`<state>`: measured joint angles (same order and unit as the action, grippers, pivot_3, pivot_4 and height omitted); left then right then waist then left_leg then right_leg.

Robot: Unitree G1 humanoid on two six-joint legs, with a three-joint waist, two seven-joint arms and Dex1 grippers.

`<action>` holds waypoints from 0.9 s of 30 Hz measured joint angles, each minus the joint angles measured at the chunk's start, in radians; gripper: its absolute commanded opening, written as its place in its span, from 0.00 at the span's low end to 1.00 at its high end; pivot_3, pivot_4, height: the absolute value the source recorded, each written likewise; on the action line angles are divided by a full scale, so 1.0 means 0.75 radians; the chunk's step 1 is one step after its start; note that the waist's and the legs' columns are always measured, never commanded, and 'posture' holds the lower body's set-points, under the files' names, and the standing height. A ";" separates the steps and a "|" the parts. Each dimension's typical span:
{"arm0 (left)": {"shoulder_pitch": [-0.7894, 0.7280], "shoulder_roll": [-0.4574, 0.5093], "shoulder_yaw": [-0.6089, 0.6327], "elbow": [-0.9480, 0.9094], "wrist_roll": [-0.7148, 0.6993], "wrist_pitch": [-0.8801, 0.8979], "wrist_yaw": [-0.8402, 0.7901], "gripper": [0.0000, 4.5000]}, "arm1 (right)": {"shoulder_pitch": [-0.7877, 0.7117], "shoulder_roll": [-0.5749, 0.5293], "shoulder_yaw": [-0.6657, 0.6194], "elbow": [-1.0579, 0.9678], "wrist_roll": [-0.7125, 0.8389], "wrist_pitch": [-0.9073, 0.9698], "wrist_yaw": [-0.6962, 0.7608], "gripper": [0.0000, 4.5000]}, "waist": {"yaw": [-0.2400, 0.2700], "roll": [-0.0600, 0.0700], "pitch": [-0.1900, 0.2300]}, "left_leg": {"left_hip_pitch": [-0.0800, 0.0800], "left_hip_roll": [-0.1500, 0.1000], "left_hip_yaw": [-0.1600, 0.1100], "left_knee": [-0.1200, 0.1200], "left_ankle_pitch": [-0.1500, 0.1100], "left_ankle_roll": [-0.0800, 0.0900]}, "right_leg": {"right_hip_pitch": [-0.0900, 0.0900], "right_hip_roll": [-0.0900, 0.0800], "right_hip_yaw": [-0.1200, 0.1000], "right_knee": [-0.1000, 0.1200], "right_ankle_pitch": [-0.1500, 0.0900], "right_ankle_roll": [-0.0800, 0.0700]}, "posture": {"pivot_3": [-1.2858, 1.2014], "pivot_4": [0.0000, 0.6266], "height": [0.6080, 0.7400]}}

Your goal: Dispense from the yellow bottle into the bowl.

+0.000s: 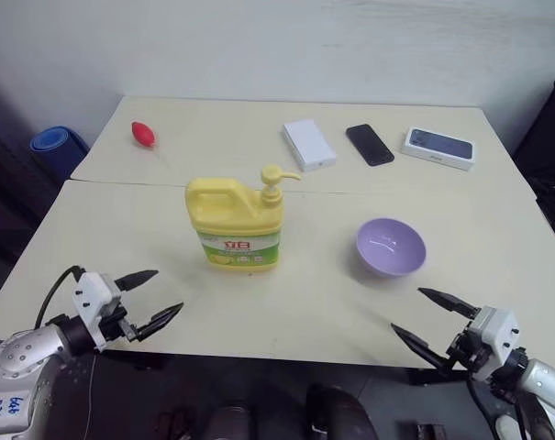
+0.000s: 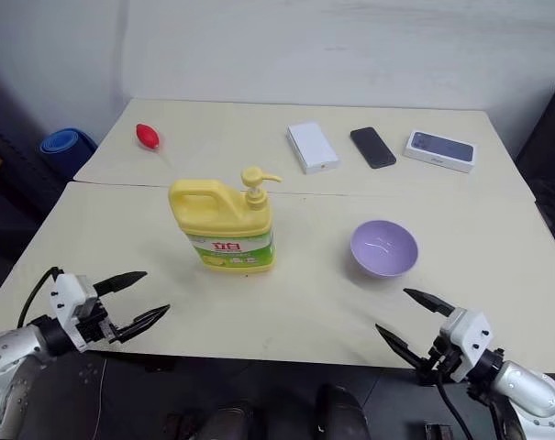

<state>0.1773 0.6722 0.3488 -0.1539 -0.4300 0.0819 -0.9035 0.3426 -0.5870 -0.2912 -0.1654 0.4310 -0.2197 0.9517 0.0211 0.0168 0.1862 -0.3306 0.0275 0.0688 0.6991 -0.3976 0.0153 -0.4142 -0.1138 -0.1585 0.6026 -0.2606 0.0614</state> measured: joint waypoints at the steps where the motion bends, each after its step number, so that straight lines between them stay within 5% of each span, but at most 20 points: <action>1: 0.000 0.004 -0.004 0.000 0.000 0.001 -0.006 1.00 | 0.001 0.000 0.000 0.001 0.000 0.000 0.001 0.99 | 0.000 0.000 0.000 | 0.000 0.000 0.000 0.000 0.000 0.000 | 0.000 0.000 0.000 0.000 0.000 0.000 | 0.52 0.24 1.00; 7: -0.015 0.071 -0.020 -0.068 -0.193 0.157 -0.196 1.00 | 0.032 0.009 -0.061 0.004 0.035 0.003 -0.007 0.99 | 0.003 0.000 0.000 | 0.000 0.000 0.000 0.001 0.000 0.000 | 0.000 0.000 0.000 0.000 0.000 0.000 | 0.52 0.24 1.00; 16: -0.311 0.164 -0.024 -0.185 -0.469 0.432 -0.281 1.00 | 0.026 -0.122 -0.304 0.189 0.096 -0.020 0.077 0.99 | 0.000 0.001 0.001 | 0.001 0.000 0.001 0.001 0.001 -0.001 | 0.001 0.003 0.001 0.000 0.000 0.000 | 0.52 0.24 1.00; 21: -0.377 0.152 -0.104 -0.115 -0.449 0.446 -0.339 1.00 | -0.127 -0.197 -0.241 0.316 0.080 -0.035 0.214 0.99 | -0.020 0.001 0.001 | 0.010 0.001 0.010 0.000 0.001 -0.002 | 0.003 0.011 0.010 0.002 0.000 0.000 | 0.52 0.24 1.00; 27: -0.469 0.029 -0.221 -0.096 -0.359 0.372 -0.304 1.00 | -0.517 -0.339 0.042 0.322 0.030 0.281 0.290 0.99 | -0.028 0.000 0.002 | 0.013 0.002 0.014 0.000 0.001 -0.003 | 0.002 0.006 0.016 0.006 0.000 0.000 | 0.52 0.24 1.00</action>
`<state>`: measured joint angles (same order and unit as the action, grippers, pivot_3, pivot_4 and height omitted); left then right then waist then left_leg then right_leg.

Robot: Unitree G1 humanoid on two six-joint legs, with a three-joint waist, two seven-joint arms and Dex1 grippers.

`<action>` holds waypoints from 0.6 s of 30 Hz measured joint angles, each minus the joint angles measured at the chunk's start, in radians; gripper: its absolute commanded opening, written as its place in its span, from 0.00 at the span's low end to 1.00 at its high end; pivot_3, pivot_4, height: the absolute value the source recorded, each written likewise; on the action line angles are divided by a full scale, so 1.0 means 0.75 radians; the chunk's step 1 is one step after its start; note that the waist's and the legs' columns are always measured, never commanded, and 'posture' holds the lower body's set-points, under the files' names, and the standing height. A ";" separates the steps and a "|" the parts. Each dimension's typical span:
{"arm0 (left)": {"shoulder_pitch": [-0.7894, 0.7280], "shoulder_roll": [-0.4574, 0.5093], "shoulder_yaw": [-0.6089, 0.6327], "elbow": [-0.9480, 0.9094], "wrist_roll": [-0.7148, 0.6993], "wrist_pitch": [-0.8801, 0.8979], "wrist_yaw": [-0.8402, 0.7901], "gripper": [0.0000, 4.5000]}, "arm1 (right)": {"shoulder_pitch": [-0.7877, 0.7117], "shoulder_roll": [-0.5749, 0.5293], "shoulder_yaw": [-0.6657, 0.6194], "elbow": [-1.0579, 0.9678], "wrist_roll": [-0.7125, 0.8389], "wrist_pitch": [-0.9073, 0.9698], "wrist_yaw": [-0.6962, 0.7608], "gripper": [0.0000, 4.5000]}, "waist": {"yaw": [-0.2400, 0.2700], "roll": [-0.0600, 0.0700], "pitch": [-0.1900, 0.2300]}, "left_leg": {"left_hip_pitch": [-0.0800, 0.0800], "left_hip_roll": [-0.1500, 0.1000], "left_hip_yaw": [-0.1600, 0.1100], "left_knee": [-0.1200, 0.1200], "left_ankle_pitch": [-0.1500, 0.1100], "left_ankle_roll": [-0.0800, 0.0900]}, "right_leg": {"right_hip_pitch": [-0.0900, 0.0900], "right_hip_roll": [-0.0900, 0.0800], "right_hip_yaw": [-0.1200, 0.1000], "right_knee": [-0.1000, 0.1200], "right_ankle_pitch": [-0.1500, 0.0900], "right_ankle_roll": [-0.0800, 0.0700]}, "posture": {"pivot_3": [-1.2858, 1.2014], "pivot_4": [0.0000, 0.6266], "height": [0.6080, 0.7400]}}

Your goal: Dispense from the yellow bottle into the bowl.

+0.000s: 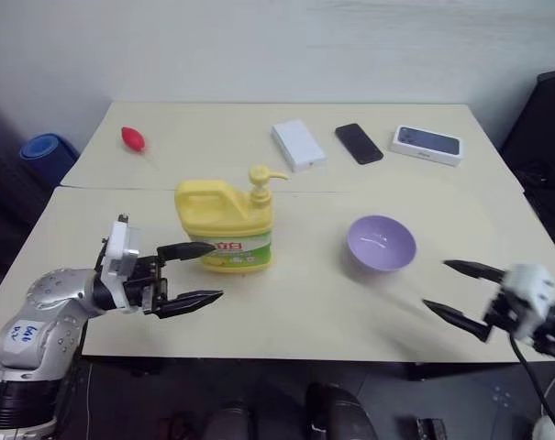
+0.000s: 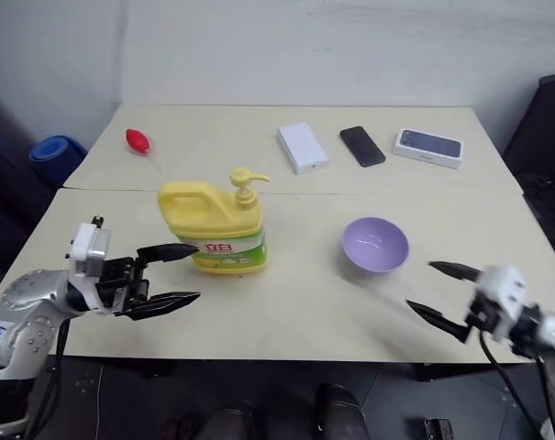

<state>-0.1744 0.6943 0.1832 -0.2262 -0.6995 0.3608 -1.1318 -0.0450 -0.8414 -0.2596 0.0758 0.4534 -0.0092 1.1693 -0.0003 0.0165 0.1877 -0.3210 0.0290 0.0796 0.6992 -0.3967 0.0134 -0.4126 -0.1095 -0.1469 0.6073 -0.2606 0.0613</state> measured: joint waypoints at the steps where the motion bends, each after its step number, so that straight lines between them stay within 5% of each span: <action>1: -0.011 -0.022 -0.018 -0.009 0.016 -0.009 0.017 1.00 | -0.093 -0.005 0.074 0.027 -0.041 0.062 -0.004 0.99 | 0.000 0.000 0.000 | 0.000 0.000 0.000 0.000 0.000 0.000 | -0.001 0.000 0.000 0.001 0.000 0.000 | 0.52 0.24 1.00; 11: 0.027 -0.058 -0.047 -0.068 0.049 -0.017 0.103 1.00 | -0.506 0.131 0.448 0.280 -0.294 0.240 -0.033 0.99 | 0.006 0.000 0.000 | -0.013 -0.001 -0.004 0.003 0.000 0.000 | -0.007 0.001 -0.007 -0.001 0.000 0.001 | 0.52 0.24 1.00; 18: 0.040 -0.059 -0.044 -0.108 0.049 -0.018 0.143 1.00 | -0.583 0.194 0.501 0.369 -0.388 0.240 -0.083 0.57 | 0.003 0.000 0.000 | -0.017 -0.001 -0.005 0.005 0.001 -0.001 | -0.009 0.002 -0.009 0.000 0.000 0.001 | 0.52 0.24 1.00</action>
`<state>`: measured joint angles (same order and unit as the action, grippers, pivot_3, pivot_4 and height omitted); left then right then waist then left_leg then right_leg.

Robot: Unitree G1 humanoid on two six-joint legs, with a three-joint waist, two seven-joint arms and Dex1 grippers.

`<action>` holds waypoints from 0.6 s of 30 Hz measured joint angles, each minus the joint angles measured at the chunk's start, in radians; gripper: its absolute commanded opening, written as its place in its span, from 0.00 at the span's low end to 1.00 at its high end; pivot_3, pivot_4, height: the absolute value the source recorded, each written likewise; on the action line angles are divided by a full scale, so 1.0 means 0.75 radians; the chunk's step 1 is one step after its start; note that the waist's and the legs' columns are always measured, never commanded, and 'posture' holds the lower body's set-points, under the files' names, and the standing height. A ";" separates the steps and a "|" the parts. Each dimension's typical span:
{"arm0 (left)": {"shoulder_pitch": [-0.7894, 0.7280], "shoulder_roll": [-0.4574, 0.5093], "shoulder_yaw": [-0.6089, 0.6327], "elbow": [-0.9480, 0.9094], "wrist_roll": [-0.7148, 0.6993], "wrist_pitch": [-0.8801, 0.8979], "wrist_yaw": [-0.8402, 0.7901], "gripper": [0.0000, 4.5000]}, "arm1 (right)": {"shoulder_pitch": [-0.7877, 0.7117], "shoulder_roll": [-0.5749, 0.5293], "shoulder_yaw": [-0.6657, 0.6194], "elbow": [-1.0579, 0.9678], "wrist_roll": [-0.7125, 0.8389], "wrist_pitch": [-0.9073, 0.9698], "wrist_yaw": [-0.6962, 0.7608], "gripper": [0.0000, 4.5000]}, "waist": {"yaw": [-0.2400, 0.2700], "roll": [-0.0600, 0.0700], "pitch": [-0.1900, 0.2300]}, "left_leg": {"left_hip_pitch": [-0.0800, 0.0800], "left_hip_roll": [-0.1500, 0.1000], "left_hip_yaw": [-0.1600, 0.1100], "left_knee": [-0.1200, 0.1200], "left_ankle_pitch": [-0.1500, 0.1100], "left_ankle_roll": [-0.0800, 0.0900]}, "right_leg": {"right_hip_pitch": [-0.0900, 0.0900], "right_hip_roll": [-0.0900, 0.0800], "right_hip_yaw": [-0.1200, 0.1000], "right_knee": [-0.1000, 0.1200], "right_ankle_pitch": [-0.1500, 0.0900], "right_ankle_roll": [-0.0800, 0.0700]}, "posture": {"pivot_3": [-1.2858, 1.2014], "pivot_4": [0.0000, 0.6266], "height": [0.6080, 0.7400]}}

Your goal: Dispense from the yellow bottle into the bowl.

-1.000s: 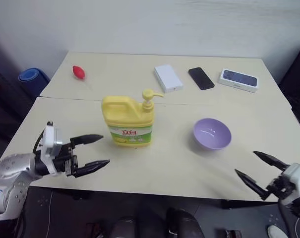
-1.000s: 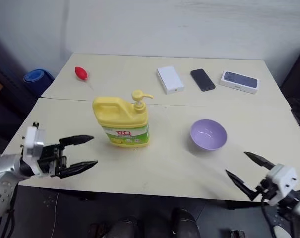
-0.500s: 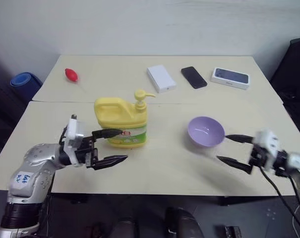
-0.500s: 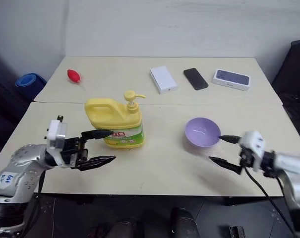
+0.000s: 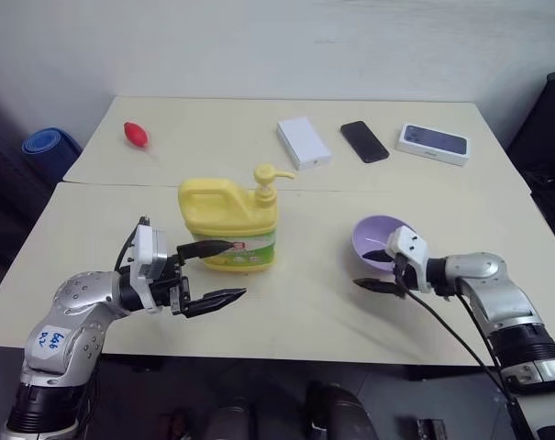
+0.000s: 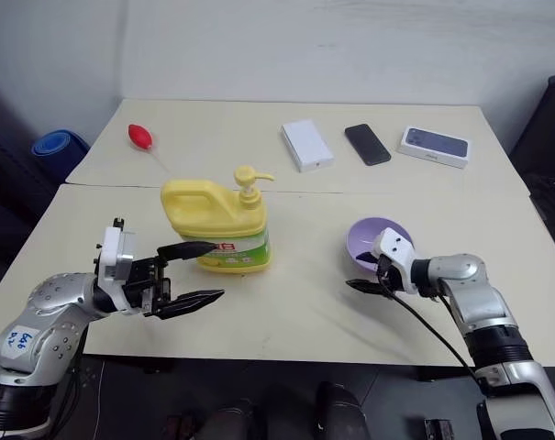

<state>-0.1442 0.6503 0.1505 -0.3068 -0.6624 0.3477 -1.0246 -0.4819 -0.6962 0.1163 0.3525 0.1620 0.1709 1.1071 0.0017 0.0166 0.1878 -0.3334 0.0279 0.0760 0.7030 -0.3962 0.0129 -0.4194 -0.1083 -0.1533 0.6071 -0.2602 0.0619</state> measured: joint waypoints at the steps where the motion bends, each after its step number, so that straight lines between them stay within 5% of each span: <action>1: 0.000 0.000 0.001 0.000 0.000 0.000 0.006 1.00 | -0.008 0.001 0.000 0.017 -0.010 -0.016 -0.009 0.48 | 0.000 0.000 0.000 | 0.000 0.000 0.000 0.000 0.000 0.000 | 0.000 0.000 0.000 0.000 0.000 0.000 | 0.52 0.24 1.00; 7: 0.009 0.000 0.009 0.000 0.000 0.000 0.009 1.00 | -0.027 0.006 -0.013 0.084 -0.038 -0.101 -0.029 0.02 | -0.004 0.000 0.000 | 0.000 0.000 0.000 0.000 0.000 0.000 | 0.000 0.002 0.000 0.000 0.000 0.000 | 0.52 0.24 1.00; 14: -0.075 0.159 0.129 -0.029 -0.211 0.221 0.009 1.00 | 0.016 -0.069 -0.027 -0.123 0.076 -0.009 0.165 0.00 | 0.002 0.000 0.001 | -0.006 0.001 0.000 0.001 0.001 -0.002 | -0.008 0.004 0.002 0.004 0.000 0.000 | 0.52 0.24 1.00; 18: -0.440 0.231 0.200 0.003 -0.345 0.341 0.074 0.96 | 0.027 -0.200 -0.037 -0.502 0.194 0.155 0.284 0.00 | 0.022 -0.001 0.002 | -0.007 0.000 -0.001 0.004 0.001 -0.002 | -0.008 0.004 0.002 0.005 0.000 0.000 | 0.52 0.24 1.00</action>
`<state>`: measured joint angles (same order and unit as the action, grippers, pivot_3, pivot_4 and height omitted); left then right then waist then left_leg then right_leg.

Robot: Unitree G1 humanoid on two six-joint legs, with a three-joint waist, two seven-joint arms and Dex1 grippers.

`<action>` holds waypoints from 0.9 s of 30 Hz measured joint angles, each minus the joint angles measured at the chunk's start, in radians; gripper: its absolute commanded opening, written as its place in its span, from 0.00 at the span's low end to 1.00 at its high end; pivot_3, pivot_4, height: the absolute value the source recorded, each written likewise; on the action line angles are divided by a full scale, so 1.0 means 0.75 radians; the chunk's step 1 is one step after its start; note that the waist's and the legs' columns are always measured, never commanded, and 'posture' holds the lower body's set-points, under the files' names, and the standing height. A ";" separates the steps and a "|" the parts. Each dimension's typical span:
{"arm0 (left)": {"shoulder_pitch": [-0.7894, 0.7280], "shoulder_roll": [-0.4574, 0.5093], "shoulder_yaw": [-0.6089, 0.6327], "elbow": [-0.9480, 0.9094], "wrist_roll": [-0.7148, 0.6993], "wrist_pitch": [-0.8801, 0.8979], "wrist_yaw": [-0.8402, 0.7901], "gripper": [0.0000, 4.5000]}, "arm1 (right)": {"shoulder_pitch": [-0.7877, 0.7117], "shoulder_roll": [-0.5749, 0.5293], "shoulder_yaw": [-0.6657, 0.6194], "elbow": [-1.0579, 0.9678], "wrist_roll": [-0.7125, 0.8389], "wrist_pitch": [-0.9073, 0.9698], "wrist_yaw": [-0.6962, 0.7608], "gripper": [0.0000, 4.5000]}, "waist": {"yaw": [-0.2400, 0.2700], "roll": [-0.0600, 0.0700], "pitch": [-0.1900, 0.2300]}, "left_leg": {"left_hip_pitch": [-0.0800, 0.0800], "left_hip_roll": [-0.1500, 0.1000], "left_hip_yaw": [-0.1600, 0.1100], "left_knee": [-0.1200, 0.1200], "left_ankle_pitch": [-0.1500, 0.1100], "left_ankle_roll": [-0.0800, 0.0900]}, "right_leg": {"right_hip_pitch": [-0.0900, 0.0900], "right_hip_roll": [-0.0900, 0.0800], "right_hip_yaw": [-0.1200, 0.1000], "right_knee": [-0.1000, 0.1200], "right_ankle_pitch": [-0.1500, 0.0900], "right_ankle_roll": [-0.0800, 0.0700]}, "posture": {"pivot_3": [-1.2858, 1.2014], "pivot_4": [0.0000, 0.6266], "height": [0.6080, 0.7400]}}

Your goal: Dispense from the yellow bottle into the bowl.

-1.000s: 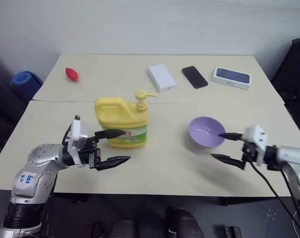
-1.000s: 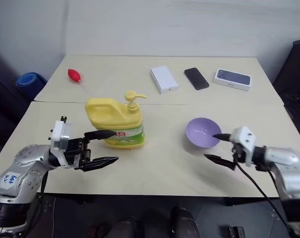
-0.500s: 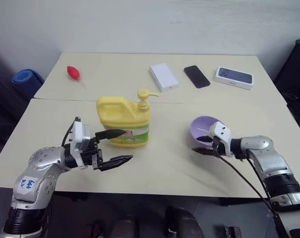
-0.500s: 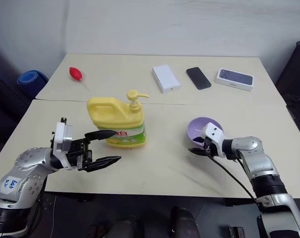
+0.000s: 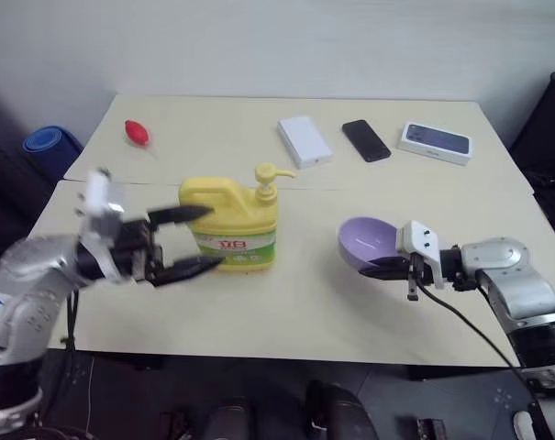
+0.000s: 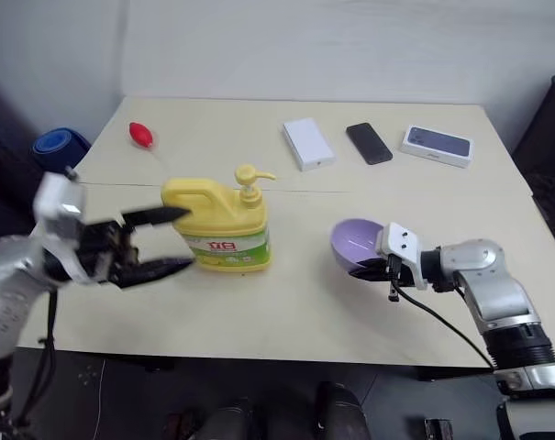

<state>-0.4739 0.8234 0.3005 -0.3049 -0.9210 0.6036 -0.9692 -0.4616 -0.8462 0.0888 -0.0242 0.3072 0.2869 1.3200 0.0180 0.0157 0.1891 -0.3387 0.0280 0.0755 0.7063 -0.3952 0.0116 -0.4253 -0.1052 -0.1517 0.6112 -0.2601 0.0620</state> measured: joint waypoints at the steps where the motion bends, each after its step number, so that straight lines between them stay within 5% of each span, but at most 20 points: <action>1: -0.077 0.002 0.006 0.020 -0.007 0.007 0.017 0.91 | -0.013 -0.005 -0.003 -0.078 0.029 0.036 0.008 0.00 | 0.002 -0.001 0.000 | 0.002 0.000 0.000 0.000 0.000 0.000 | 0.001 0.000 0.000 0.000 0.000 0.000 | 0.52 0.24 1.00; 6: -0.423 -0.082 -0.133 0.282 0.091 -0.019 -0.005 0.60 | -0.079 -0.010 0.047 -0.284 0.079 0.218 -0.006 0.00 | 0.008 -0.002 0.000 | 0.001 -0.001 0.005 0.000 0.000 0.000 | -0.001 0.006 -0.005 0.001 0.000 0.000 | 0.52 0.24 1.00; 14: -0.617 -0.201 -0.372 0.608 0.390 -0.170 -0.141 0.03 | -0.177 -0.006 0.096 -0.305 0.042 0.260 -0.053 0.00 | 0.007 -0.005 0.002 | -0.002 -0.004 0.018 0.000 0.000 0.000 | -0.004 0.010 -0.005 0.000 0.000 0.001 | 0.52 0.24 1.00; 27: -0.631 -0.309 -0.431 0.676 0.548 -0.235 -0.180 0.00 | -0.274 0.017 0.134 -0.306 0.012 0.253 -0.089 0.00 | 0.005 -0.007 0.003 | -0.002 0.001 0.020 0.002 0.000 -0.001 | -0.005 0.010 -0.004 0.002 0.001 0.001 | 0.52 0.24 1.00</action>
<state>-0.9471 0.5918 -0.0228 0.2019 -0.5102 0.4273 -1.1039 -0.6672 -0.8336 0.1893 -0.2536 0.3160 0.4767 1.2532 0.0215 0.0103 0.1916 -0.3400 0.0286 0.0902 0.7081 -0.3952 0.0112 -0.4294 -0.0980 -0.1545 0.6127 -0.2597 0.0626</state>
